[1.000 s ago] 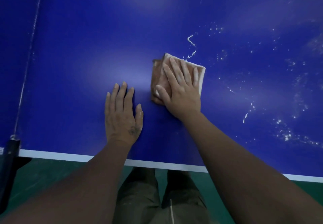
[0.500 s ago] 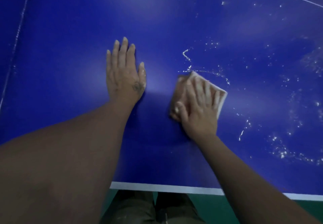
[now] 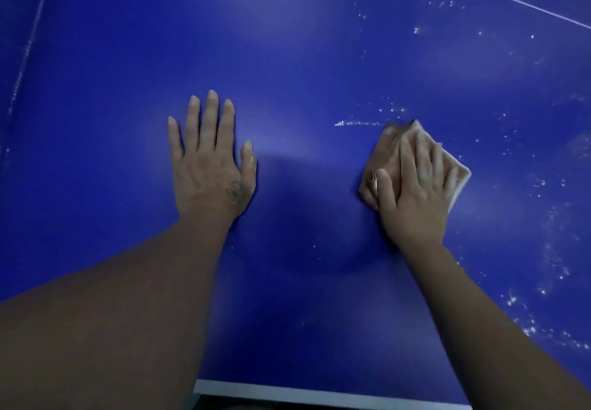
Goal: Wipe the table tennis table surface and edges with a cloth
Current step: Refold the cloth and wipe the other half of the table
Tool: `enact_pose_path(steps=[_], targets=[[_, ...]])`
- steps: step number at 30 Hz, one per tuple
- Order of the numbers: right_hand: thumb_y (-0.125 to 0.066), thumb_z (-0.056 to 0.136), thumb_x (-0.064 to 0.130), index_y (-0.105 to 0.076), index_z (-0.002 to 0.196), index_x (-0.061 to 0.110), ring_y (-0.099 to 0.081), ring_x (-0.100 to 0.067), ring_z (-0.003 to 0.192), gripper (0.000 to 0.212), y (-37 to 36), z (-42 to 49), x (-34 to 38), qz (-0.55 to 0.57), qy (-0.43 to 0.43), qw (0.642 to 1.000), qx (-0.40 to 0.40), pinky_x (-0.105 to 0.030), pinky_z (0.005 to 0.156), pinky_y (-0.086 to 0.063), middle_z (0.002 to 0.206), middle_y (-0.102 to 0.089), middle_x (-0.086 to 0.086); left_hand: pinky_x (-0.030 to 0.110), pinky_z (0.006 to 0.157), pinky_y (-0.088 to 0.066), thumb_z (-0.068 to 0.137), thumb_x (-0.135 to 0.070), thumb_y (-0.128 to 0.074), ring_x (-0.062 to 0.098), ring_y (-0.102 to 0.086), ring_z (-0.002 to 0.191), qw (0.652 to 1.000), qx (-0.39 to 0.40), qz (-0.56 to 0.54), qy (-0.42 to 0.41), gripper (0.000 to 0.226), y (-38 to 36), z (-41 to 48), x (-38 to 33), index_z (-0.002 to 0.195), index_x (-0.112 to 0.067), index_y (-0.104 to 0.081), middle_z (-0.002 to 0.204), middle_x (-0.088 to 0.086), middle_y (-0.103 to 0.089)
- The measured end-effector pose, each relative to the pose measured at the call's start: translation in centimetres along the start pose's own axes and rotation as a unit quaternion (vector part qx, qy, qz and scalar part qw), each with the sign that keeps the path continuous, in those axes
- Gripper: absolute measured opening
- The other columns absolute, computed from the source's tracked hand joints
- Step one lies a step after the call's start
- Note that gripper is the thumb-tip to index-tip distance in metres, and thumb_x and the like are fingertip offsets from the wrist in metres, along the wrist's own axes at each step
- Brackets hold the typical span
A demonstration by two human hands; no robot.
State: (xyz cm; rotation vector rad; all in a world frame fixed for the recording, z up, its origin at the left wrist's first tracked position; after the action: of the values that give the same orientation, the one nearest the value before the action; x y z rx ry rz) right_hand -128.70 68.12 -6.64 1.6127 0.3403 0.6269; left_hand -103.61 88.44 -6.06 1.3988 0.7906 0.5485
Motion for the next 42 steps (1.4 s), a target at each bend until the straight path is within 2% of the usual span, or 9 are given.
enact_pose_path(steps=[7, 12, 17, 20, 29, 32, 37, 39, 42], targets=[[-0.043, 0.106, 0.059, -0.034, 0.168, 0.030, -0.009, -0.023, 0.167, 0.070, -2.2, 1.9, 9.3, 0.000, 0.158, 0.987, 0.000, -0.061, 0.132, -0.005, 0.179, -0.021, 0.006, 0.059, 0.136, -0.009, 0.113, -0.046, -0.035, 0.028, -0.013, 0.170, 0.999, -0.043, -0.021, -0.004, 0.068, -0.6, 0.1, 0.3, 0.173, -0.014, -0.028, 0.182, 0.006, -0.021], [-0.044, 0.107, 0.062, -0.037, 0.167, 0.028, -0.010, -0.022, 0.167, 0.069, -3.4, 6.2, 13.5, 0.021, 0.216, 0.976, -0.017, -0.061, 0.131, -0.010, 0.178, -0.024, 0.006, 0.059, 0.136, -0.013, 0.113, -0.043, -0.039, 0.028, -0.019, 0.169, 0.998, -0.060, -0.032, -0.005, 0.064, -0.6, 0.1, 0.4, 0.170, -0.013, -0.036, 0.180, 0.007, -0.026], [-0.041, 0.108, 0.063, -0.037, 0.166, 0.033, -0.009, -0.018, 0.167, 0.066, -1.7, 8.1, 6.7, 0.019, 0.149, 0.988, -0.026, -0.057, 0.133, -0.006, 0.178, -0.024, 0.009, 0.060, 0.135, -0.016, 0.112, -0.040, -0.042, 0.029, -0.024, 0.167, 0.996, -0.080, -0.041, -0.008, 0.062, -1.1, 0.1, 0.6, 0.168, -0.012, -0.041, 0.179, 0.006, -0.031], [-0.043, 0.107, 0.057, -0.034, 0.168, 0.028, -0.007, -0.020, 0.167, 0.068, -0.9, 7.6, 4.1, -0.002, 0.089, 0.996, -0.027, -0.063, 0.131, -0.009, 0.179, -0.019, 0.007, 0.060, 0.135, -0.015, 0.112, -0.040, -0.040, 0.029, -0.024, 0.167, 0.996, -0.080, -0.038, -0.015, 0.062, -1.5, 0.2, 0.9, 0.168, -0.013, -0.041, 0.179, 0.006, -0.031], [-0.045, 0.104, 0.064, -0.042, 0.165, 0.027, -0.012, -0.023, 0.167, 0.071, -3.8, 9.9, 16.2, 0.034, 0.213, 0.976, -0.022, -0.062, 0.131, -0.010, 0.177, -0.028, 0.004, 0.061, 0.135, -0.017, 0.111, -0.038, -0.043, 0.028, -0.025, 0.167, 0.994, -0.083, -0.067, -0.016, 0.061, -1.7, 0.4, 0.9, 0.166, -0.011, -0.045, 0.177, 0.007, -0.033], [-0.044, 0.104, 0.066, -0.040, 0.165, 0.032, -0.012, -0.022, 0.167, 0.070, -3.6, 12.4, 15.0, 0.032, 0.201, 0.979, -0.020, -0.060, 0.132, -0.007, 0.177, -0.026, 0.008, 0.061, 0.135, -0.017, 0.111, -0.037, -0.043, 0.028, -0.025, 0.167, 0.994, -0.083, -0.067, -0.018, 0.061, -1.9, 0.4, 1.0, 0.165, -0.011, -0.045, 0.177, 0.006, -0.034], [-0.034, 0.108, 0.064, -0.029, 0.169, 0.029, -0.003, -0.020, 0.168, 0.071, -2.0, 11.9, 7.7, 0.005, 0.064, 0.998, -0.027, -0.061, 0.132, -0.003, 0.180, -0.017, 0.006, 0.062, 0.134, -0.017, 0.111, -0.037, -0.043, 0.027, -0.023, 0.168, 0.995, -0.072, -0.071, -0.015, 0.061, -2.2, 0.4, 1.2, 0.167, -0.013, -0.043, 0.178, 0.003, -0.032], [-0.038, 0.107, 0.058, -0.026, 0.171, 0.025, -0.001, -0.021, 0.168, 0.072, -1.8, 9.8, 7.0, 0.009, 0.068, 0.997, -0.021, -0.066, 0.130, -0.004, 0.180, -0.014, 0.004, 0.062, 0.134, -0.017, 0.111, -0.036, -0.043, 0.027, -0.023, 0.168, 0.995, -0.067, -0.076, -0.015, 0.061, -2.3, 0.4, 1.3, 0.168, -0.013, -0.042, 0.179, 0.003, -0.031], [-0.047, 0.105, 0.054, -0.030, 0.170, 0.026, -0.009, -0.023, 0.167, 0.073, -2.4, 6.7, 9.5, 0.017, 0.145, 0.989, -0.006, -0.069, 0.129, -0.010, 0.180, -0.018, 0.004, 0.062, 0.135, -0.017, 0.110, -0.033, -0.043, 0.028, -0.023, 0.168, 0.995, -0.065, -0.079, -0.014, 0.061, -2.2, 0.4, 1.2, 0.167, -0.011, -0.042, 0.179, 0.004, -0.031]])
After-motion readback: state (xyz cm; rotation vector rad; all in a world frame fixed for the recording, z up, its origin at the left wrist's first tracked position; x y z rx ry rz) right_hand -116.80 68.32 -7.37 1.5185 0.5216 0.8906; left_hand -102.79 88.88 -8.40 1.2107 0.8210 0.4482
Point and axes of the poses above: each hand's wrist, its own z-axis towards the middle knuckle, its own y-axis out of the back of the hand, x = y × z, the point moved 1 cm from there along z, towards the middle knuckle
